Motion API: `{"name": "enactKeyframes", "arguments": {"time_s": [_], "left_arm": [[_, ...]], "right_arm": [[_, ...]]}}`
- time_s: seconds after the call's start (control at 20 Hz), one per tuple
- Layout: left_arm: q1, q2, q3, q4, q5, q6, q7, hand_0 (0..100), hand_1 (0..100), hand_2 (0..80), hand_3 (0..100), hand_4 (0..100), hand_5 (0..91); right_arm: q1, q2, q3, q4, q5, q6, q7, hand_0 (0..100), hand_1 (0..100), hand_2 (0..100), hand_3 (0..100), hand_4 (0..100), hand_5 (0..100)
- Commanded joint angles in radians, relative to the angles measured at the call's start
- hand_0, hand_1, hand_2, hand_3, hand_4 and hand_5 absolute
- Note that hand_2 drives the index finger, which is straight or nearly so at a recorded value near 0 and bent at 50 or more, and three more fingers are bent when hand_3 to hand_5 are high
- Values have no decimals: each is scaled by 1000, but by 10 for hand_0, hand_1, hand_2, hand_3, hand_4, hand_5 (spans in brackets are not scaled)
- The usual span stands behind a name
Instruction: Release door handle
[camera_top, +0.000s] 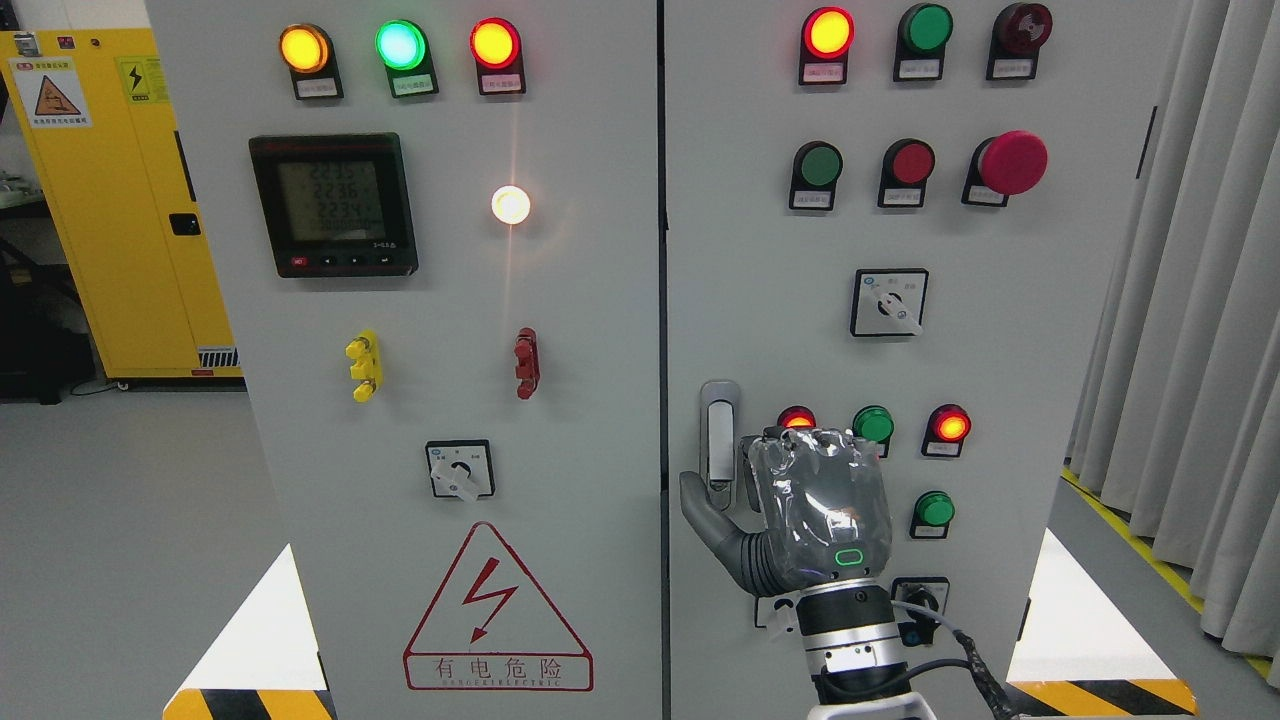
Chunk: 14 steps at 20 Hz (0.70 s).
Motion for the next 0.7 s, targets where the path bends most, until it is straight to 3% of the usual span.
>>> {"name": "enactKeyframes", "arguments": {"time_s": [0.0, 0.65], "left_arm": [[-8, 0, 0, -14, 1, 0, 0, 120, 556, 0, 0, 0, 0], [-8, -1, 0, -14, -1, 0, 0, 120, 556, 0, 0, 0, 0]], "right_arm": [[-3, 1, 2, 14, -2, 2, 0, 373, 256, 970, 1000, 1000, 1000], [0, 1, 1, 8, -5, 2, -1, 554, 252, 970, 1000, 1000, 1000]]}}
